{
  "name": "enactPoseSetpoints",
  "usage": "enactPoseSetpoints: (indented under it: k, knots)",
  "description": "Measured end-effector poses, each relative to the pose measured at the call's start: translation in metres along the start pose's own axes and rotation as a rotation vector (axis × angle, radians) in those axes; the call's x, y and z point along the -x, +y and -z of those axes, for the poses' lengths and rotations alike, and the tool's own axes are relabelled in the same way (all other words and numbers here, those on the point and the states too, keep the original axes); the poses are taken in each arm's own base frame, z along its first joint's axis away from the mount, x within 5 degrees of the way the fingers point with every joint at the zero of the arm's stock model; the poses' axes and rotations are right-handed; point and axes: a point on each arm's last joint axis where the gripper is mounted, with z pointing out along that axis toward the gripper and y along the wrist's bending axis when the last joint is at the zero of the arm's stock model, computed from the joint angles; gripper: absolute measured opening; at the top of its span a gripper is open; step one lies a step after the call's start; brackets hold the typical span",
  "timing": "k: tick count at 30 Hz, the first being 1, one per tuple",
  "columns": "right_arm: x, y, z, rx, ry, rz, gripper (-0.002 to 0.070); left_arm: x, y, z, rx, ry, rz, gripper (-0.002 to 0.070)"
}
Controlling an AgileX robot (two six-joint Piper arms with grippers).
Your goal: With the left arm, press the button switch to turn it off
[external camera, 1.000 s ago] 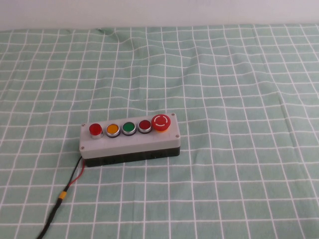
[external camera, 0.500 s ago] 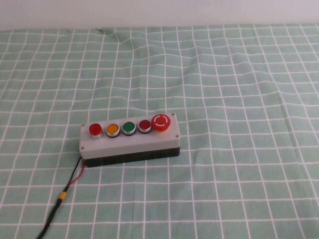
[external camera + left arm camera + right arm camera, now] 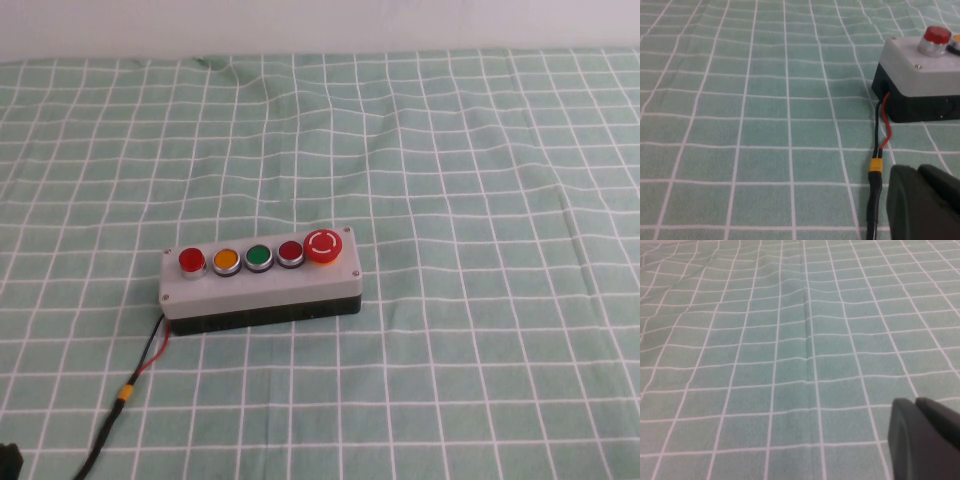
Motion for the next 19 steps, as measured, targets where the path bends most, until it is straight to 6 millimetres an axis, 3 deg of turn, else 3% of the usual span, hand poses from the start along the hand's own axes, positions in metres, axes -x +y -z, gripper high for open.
enactPoseSetpoints:
  k: [19]
  knots:
    - [0.0000, 0.0000, 0.0000, 0.000, 0.000, 0.000, -0.0016, -0.0010, 0.0004, 0.0000, 0.009, 0.011, 0.006, -0.0004]
